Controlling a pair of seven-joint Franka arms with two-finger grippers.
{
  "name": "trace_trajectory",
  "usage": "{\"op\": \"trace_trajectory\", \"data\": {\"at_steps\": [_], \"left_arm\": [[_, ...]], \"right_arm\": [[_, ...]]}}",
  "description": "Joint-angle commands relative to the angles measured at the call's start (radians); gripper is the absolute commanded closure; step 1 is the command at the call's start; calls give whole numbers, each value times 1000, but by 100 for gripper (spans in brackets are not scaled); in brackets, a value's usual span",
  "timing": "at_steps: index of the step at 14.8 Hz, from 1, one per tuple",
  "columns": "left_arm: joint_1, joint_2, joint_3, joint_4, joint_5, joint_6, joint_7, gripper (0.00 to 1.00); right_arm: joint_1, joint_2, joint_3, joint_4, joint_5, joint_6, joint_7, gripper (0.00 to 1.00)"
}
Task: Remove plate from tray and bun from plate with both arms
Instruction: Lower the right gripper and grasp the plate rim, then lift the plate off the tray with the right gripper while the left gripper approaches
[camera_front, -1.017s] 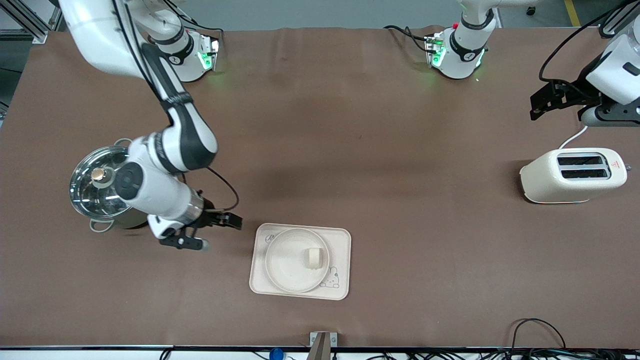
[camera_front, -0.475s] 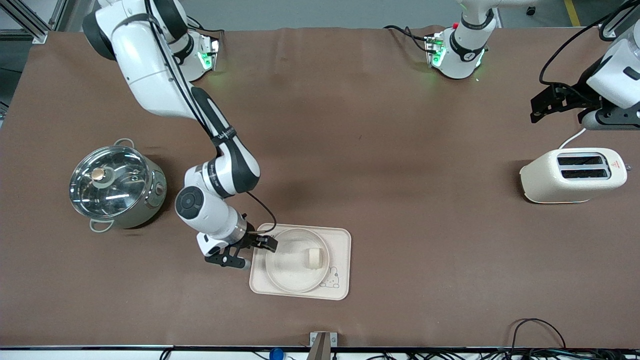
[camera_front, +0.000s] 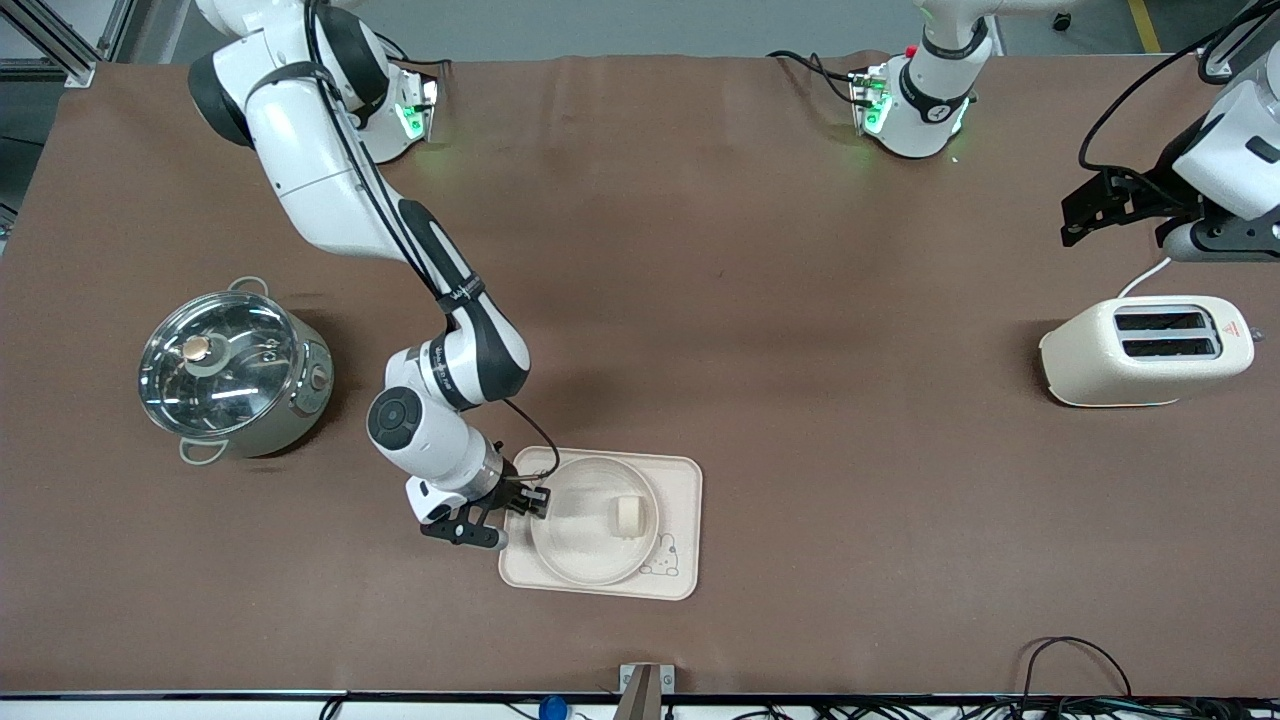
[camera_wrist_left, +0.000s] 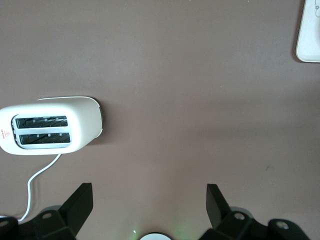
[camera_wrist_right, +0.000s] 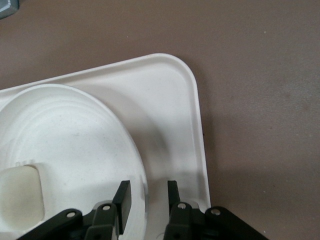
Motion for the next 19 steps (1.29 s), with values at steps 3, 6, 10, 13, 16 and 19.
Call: {"op": "trace_trajectory", "data": {"at_steps": [3,6,10,13,16,19], "left_arm": [[1,-12,6,4,0,-25,5,0],[0,-9,5,4,0,-25,-6,0],[-16,15,-7,4,-6,-24,-92,0],[-39,44,-10,4,-16,-5,-144,0],[-48,72,-30,-22,-16,59,-182,0],[-48,98,-70,-69,-16,149,-273,0]], "right_arm": [[14,21,-6,23,6,29,9,100],[7,-20,6,-18,14,28,0,100],[-136,-175,189,-278,14,144,-84,100],[-344,-272,415,-525,12,267,-151,100],[-403,-399,484,-746,12,342,-165,100],[-366,-441,506,-892,12,472,-161,100]]}}
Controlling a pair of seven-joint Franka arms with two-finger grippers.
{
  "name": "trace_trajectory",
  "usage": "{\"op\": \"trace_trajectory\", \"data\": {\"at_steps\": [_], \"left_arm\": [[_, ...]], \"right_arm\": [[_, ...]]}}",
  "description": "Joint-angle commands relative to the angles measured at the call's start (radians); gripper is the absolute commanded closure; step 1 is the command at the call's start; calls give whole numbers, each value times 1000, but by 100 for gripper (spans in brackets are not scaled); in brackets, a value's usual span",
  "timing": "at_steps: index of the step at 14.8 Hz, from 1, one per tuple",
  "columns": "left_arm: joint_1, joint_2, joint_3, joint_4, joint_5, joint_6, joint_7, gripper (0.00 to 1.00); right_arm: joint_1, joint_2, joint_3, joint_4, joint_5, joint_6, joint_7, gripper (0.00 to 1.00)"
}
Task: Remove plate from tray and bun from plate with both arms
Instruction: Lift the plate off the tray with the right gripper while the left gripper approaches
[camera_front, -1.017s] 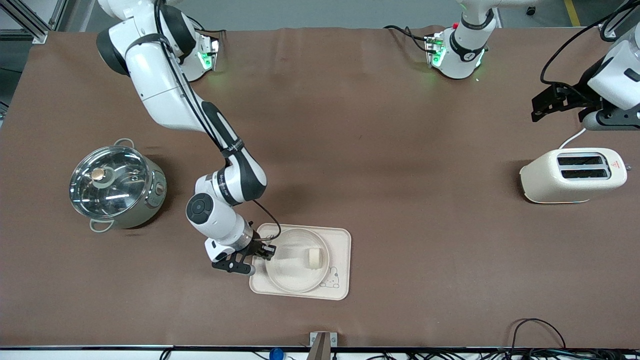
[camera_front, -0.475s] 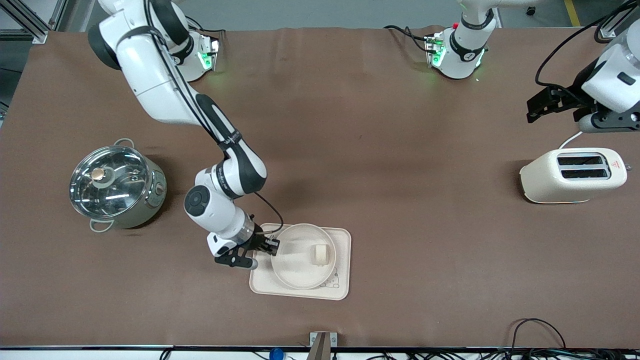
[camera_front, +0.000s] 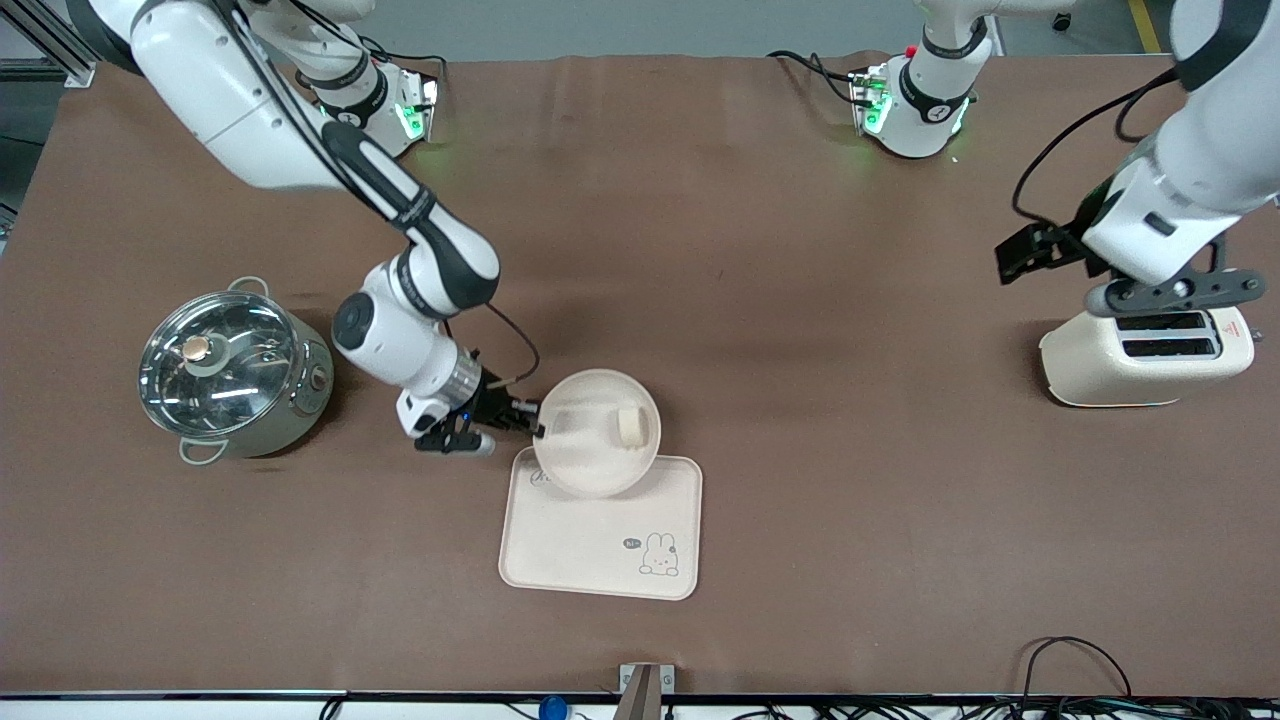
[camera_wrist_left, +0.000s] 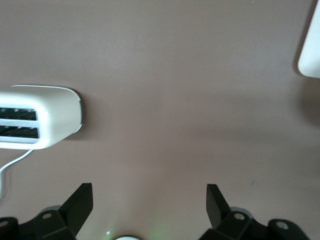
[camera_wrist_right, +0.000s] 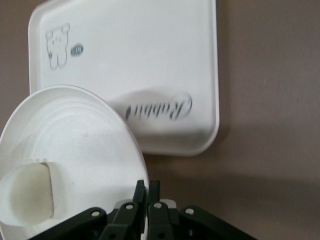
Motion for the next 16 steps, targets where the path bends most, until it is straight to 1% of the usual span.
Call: {"op": "trace_trajectory", "data": {"at_steps": [1,2,3,5,6,7,8,9,10,12,13,14,16], "left_arm": [[4,7,-35,-56,-16,72,-79,0],[3,7,-45,-82,-16,83,-102,0],[3,7,-58,-111,-16,104,-125,0],[3,30,-85,-161,-16,167,-174,0],[3,56,-114,-174,-16,195,-216,0],[1,89,-140,-172,-16,219,-272,0],[0,129,-167,-169,-14,248,-335,0],[-3,168,-199,-166,-14,288,-396,0],[-17,201,-222,-165,-12,331,-462,0],[-78,273,-226,-149,-5,417,-599,0],[-112,324,-226,-122,-5,442,-657,0],[-146,374,-226,-84,-2,454,-716,0],[-224,480,-226,7,0,462,-835,0]], "right_arm": [[40,-75,24,-190,12,165,-1,100],[49,-68,24,-207,12,209,2,100],[52,-55,24,-214,12,225,4,100],[54,-51,24,-223,12,227,5,100],[52,-51,24,-224,12,224,10,93],[48,-51,24,-223,12,219,13,54],[45,-51,24,-221,14,219,19,9],[45,-52,24,-221,14,219,31,1],[45,-54,24,-217,12,216,48,0],[42,-64,24,-191,12,186,77,0],[29,-84,24,-162,12,114,79,0],[10,-118,22,-128,12,14,79,0],[-46,-199,17,-53,2,-215,67,0]]}}
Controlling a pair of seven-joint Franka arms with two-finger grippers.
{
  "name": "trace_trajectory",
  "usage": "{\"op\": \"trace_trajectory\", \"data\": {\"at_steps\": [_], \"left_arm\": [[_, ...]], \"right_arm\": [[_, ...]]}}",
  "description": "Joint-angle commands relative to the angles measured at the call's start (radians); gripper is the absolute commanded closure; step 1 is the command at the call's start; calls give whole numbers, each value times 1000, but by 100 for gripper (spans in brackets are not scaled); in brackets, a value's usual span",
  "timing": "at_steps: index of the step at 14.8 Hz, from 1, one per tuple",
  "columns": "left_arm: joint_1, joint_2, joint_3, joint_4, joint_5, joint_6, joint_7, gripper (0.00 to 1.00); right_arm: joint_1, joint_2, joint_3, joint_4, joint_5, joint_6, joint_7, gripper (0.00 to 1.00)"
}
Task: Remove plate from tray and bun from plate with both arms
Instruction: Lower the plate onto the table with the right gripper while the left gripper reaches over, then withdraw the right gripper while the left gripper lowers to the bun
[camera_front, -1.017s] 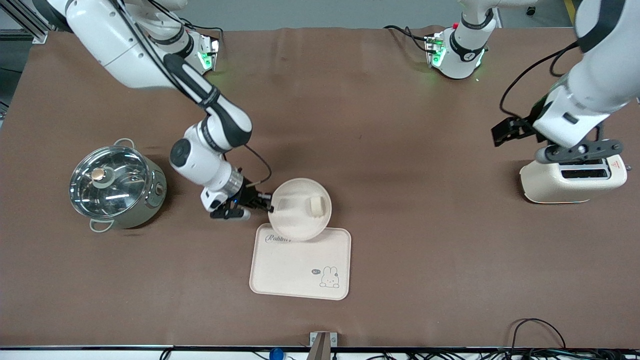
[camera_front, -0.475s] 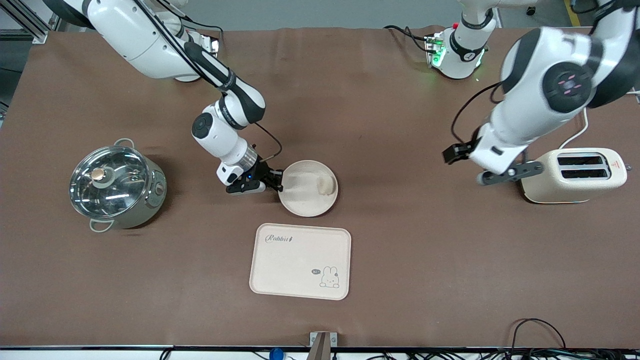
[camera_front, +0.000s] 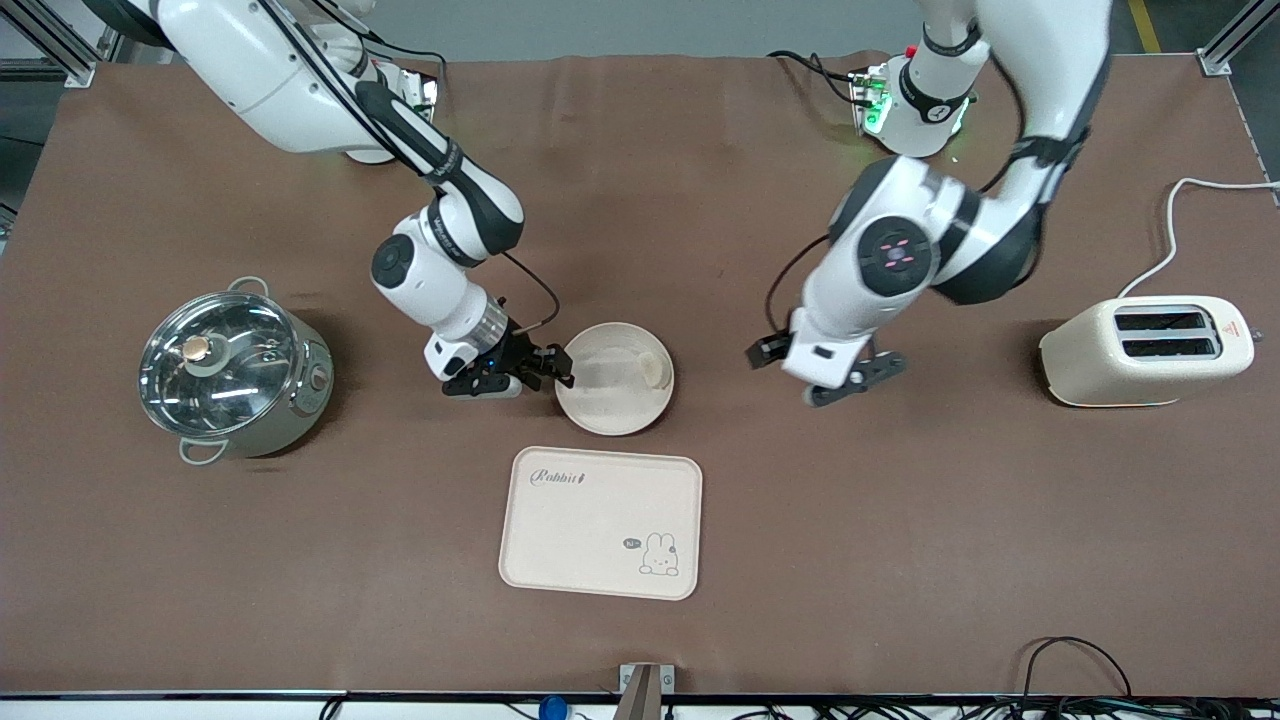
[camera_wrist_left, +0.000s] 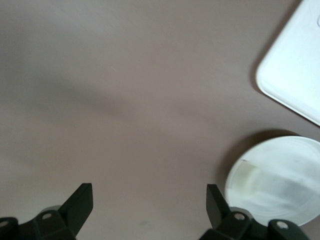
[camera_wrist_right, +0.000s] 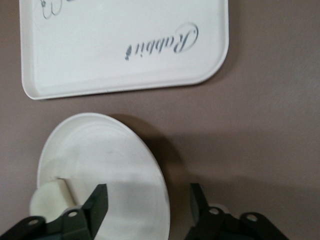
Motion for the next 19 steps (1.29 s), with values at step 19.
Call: {"op": "trace_trajectory", "data": {"at_steps": [19], "left_arm": [[-351,401,132,262,73,227,-496,38]], "right_arm": [[-390,-467,-124,529,-306,-1247,-166,0]]}}
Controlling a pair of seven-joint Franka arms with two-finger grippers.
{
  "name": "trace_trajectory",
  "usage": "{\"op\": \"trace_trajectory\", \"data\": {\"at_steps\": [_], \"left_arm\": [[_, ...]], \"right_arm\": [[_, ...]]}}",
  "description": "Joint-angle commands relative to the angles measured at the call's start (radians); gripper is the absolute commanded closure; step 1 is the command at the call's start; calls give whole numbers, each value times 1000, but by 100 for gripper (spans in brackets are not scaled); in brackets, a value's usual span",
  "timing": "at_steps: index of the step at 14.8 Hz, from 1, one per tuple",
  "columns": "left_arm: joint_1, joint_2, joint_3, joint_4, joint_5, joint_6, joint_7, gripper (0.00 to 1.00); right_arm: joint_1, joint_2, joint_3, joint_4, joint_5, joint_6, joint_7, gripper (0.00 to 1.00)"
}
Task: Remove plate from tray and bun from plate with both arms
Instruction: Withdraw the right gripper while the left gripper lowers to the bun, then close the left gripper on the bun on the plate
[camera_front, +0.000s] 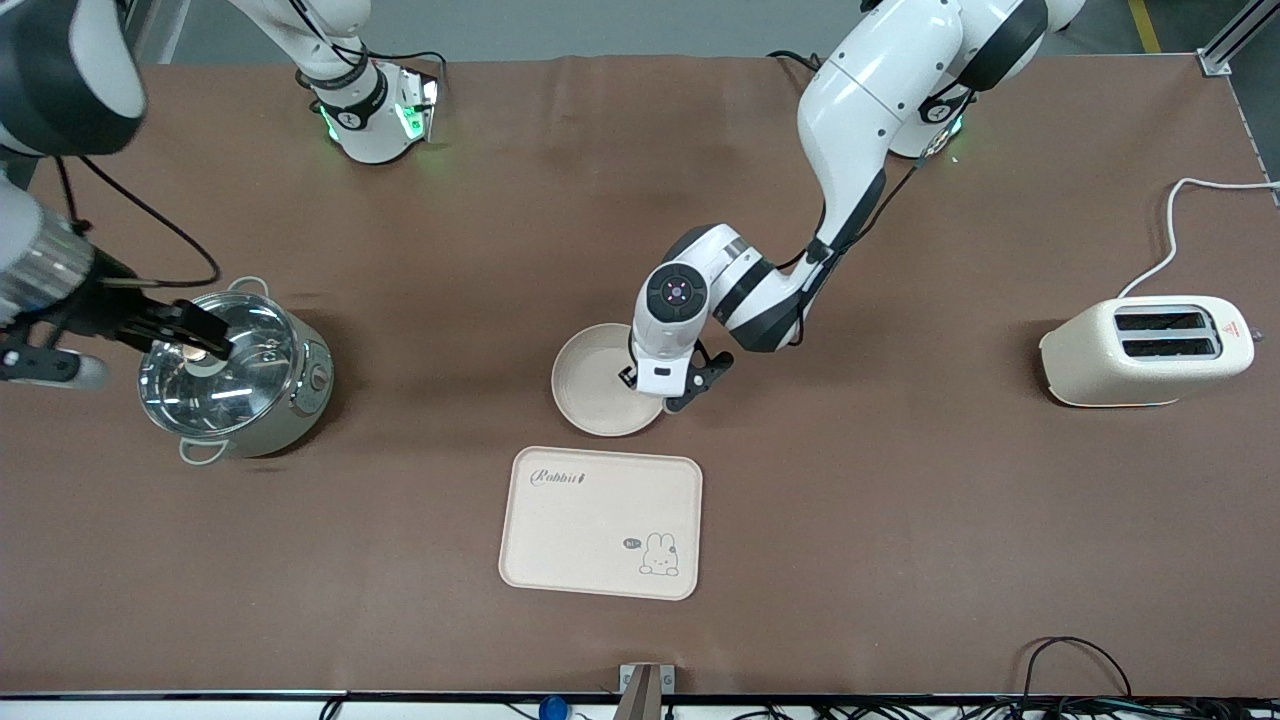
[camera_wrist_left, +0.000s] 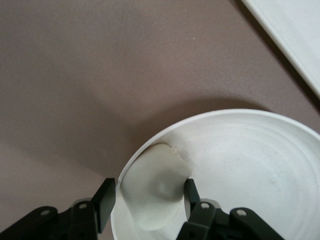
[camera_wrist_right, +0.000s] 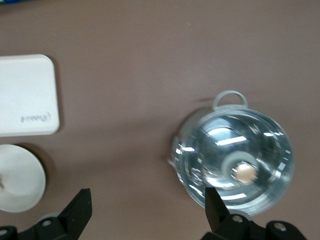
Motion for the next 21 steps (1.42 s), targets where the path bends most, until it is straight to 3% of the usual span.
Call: {"op": "trace_trajectory", "data": {"at_steps": [1,3,7,10,15,18,21], "left_arm": [[-8,6,9,22,20,-7,-22,38],[-7,5,9,22,20,-7,-21,38],[-2,6,11,31,14,-7,-22,38],[-5,17,12,31,15,-7,-22,39],[-10,32,12,37,12,-7,-38,57],[-8,28,12,37,11,-7,-41,59],[-8,26,11,37,12,-8,-42,74]], "right_arm": [[138,-91,-173,14,-1,-108,-26,0],[269,-149,-317,23,16,-170,-27,0],[320,-182,-415,20,19,-179,-90,0],[332,-180,-429,-24,24,-120,-92,0],[328,-175,-429,-24,24,-103,-121,0],[326,-175,-429,-21,24,-116,-161,0],[317,-175,-429,-26,24,-118,-168,0]]}}
